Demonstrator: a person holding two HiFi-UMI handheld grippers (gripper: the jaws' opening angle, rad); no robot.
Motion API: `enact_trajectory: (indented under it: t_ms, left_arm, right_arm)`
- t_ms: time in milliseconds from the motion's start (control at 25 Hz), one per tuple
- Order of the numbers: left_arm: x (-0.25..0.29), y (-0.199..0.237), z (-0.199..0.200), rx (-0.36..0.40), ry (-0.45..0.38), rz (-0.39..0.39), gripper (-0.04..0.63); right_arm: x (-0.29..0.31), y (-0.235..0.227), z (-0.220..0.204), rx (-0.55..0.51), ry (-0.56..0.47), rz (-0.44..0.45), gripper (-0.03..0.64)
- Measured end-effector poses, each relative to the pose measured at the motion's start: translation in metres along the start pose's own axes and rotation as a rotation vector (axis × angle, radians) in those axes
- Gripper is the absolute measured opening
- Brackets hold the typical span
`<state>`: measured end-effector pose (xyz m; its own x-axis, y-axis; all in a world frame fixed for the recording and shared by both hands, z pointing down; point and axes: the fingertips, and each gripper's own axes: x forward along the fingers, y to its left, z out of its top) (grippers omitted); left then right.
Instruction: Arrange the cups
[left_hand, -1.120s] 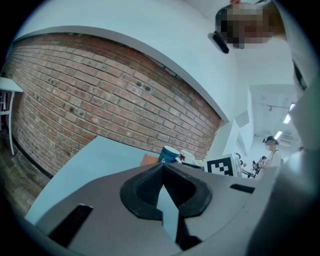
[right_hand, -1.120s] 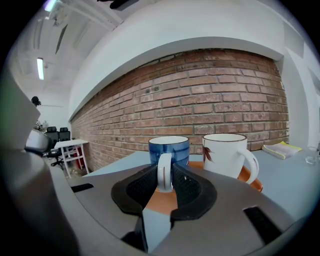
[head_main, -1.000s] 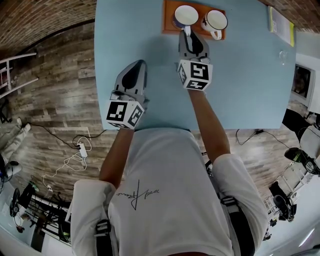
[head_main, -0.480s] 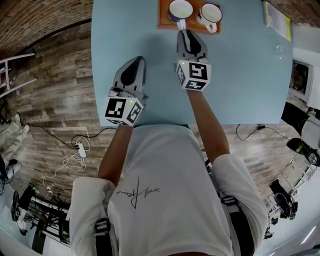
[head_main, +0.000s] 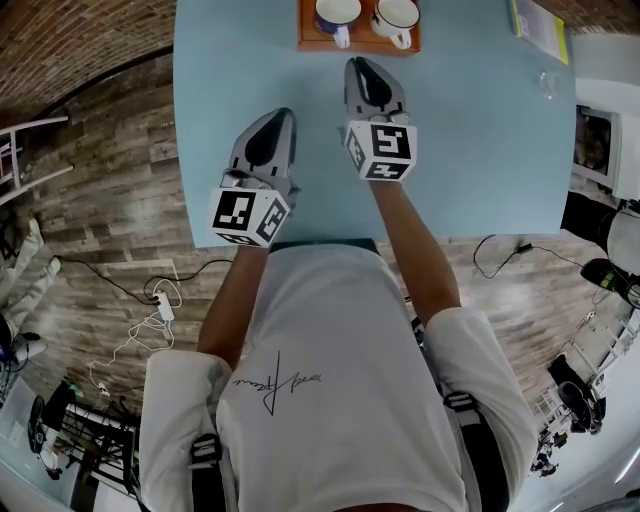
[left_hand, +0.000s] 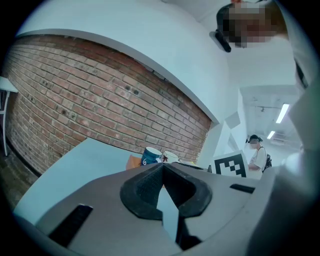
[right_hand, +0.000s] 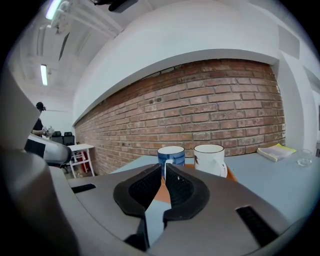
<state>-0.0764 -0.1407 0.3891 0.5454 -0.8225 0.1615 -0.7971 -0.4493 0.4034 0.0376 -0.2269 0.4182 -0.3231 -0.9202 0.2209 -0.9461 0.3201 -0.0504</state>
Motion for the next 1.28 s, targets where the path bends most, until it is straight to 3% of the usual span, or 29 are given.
enact_trajectory:
  t_ms: [520,800,1040,1280]
  left_arm:
    - [-0.018,-0.046,-0.008,0.03,-0.019,-0.02,0.008]
    - [-0.032,-0.062,-0.015,0.033,-0.014,-0.011,0.008]
    - [-0.041,-0.079,-0.013,0.063,-0.013,-0.016,0.006]
    - [-0.049,-0.098,-0.006,0.084,-0.021,-0.037,0.008]
  right_arm:
    - [-0.056,0.019,0.008,0.043,0.026,0.147,0.021]
    - [-0.097,0.031,0.015,0.004,0.042,0.229,0.021]
    - [-0.137,0.034,0.032,-0.057,0.014,0.268,0.021]
    - [-0.166,0.021,0.037,-0.045,0.008,0.241,0.02]
